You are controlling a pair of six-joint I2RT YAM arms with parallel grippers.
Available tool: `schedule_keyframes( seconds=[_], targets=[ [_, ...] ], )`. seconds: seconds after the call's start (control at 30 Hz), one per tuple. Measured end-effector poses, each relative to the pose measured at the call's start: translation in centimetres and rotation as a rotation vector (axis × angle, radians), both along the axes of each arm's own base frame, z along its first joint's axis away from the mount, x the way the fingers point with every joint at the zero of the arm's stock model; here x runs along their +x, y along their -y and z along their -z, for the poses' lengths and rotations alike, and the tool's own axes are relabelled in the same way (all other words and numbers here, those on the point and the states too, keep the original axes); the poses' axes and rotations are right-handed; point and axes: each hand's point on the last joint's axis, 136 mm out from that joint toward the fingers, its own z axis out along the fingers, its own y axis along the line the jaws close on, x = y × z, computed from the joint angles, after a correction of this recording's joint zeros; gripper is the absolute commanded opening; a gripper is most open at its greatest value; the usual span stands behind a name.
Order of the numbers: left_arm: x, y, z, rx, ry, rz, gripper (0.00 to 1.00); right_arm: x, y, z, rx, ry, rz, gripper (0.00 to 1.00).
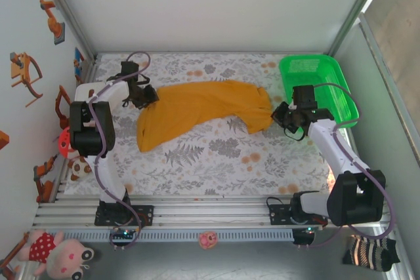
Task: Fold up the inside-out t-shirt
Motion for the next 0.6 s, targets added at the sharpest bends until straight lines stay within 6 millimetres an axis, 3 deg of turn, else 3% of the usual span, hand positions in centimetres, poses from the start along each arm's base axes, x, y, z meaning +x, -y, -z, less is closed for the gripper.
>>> schedule_keyframes(
  seconds=[0.2, 0.27, 0.37, 0.47, 0.53, 0.6],
  targets=[
    [0.9, 0.1, -1.5, 0.003, 0.034, 0.007, 0.0, 0.7, -0.1, -1.1, 0.0, 0.021, -0.003, 0.0],
    [1.4, 0.1, -2.8, 0.003, 0.059, 0.009, 0.0, 1.5, -0.2, -2.1, 0.0, 0.036, -0.006, 0.0],
    [2.6, 0.1, -6.3, 0.001, 0.138, 0.004, 0.0, 3.6, -0.4, -4.9, 0.017, 0.087, -0.013, 0.0],
    [3.9, -0.6, -12.3, -0.021, 0.267, -0.026, 0.0, 6.9, 0.0, -9.5, 0.057, 0.173, -0.003, 0.0],
    [4.7, -1.9, -17.7, -0.049, 0.381, -0.074, 0.0, 9.7, 0.9, -14.0, 0.096, 0.264, 0.014, 0.0],
    [5.2, -4.3, -24.4, -0.09, 0.526, -0.15, 0.0, 12.5, 2.4, -19.8, 0.145, 0.388, 0.038, 0.0]
  ],
)
